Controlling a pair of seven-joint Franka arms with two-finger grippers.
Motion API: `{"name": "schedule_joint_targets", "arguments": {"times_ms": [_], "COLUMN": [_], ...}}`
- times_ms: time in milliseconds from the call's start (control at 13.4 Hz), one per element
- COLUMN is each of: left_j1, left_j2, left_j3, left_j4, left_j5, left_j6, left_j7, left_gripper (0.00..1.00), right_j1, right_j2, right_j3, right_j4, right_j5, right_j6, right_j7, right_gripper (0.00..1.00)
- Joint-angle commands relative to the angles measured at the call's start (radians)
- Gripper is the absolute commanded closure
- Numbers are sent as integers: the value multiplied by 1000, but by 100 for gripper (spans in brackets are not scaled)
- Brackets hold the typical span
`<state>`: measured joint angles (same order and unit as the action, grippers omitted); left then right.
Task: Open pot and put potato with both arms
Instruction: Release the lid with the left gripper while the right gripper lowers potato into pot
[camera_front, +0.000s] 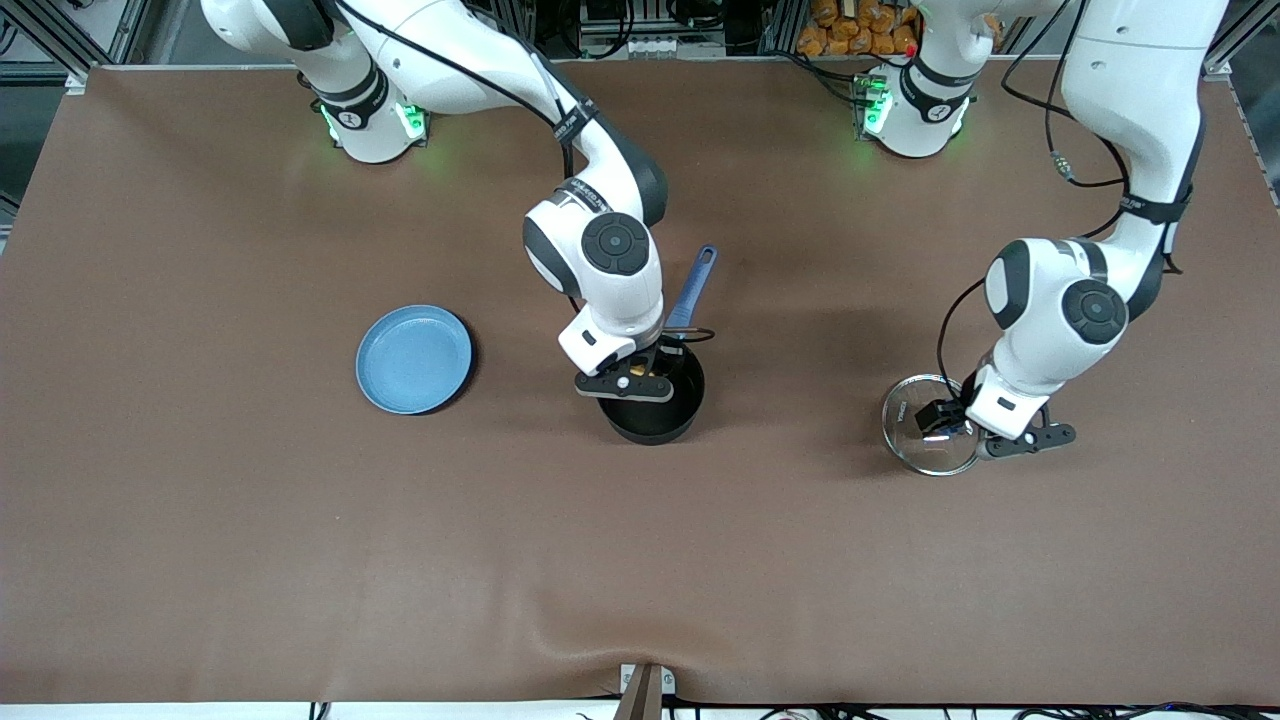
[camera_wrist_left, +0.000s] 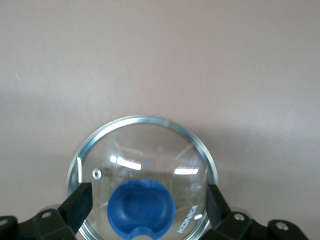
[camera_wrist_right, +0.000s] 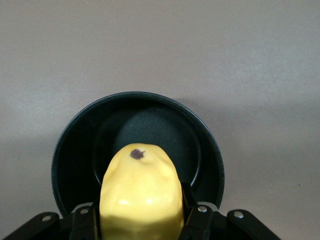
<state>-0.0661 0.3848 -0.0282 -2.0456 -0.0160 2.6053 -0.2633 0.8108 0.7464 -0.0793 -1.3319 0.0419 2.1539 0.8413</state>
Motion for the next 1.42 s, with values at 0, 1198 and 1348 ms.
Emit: {"name": "schedule_joint_targets", "arguments": {"times_ms": [0, 1198, 1348], "left_j1": [11, 8, 9], "left_j2": [-131, -337, -353], "left_j3": [-6, -44, -44], "left_j4": [62, 558, 553], "left_j5": [19, 16, 16], "left_j6": [-173, -1068, -1076], "left_j7": [10, -5, 1], "left_gripper": [0, 0, 0], "right_j1": [25, 45, 44], "right_j2": [51, 145, 145], "right_j3": [-14, -14, -14], "right_j4": [34, 33, 33], "right_j5": [-7, 0, 0], "right_j6": [10, 135, 135], "right_j7": [24, 27, 27], "right_gripper": [100, 52, 46]}}
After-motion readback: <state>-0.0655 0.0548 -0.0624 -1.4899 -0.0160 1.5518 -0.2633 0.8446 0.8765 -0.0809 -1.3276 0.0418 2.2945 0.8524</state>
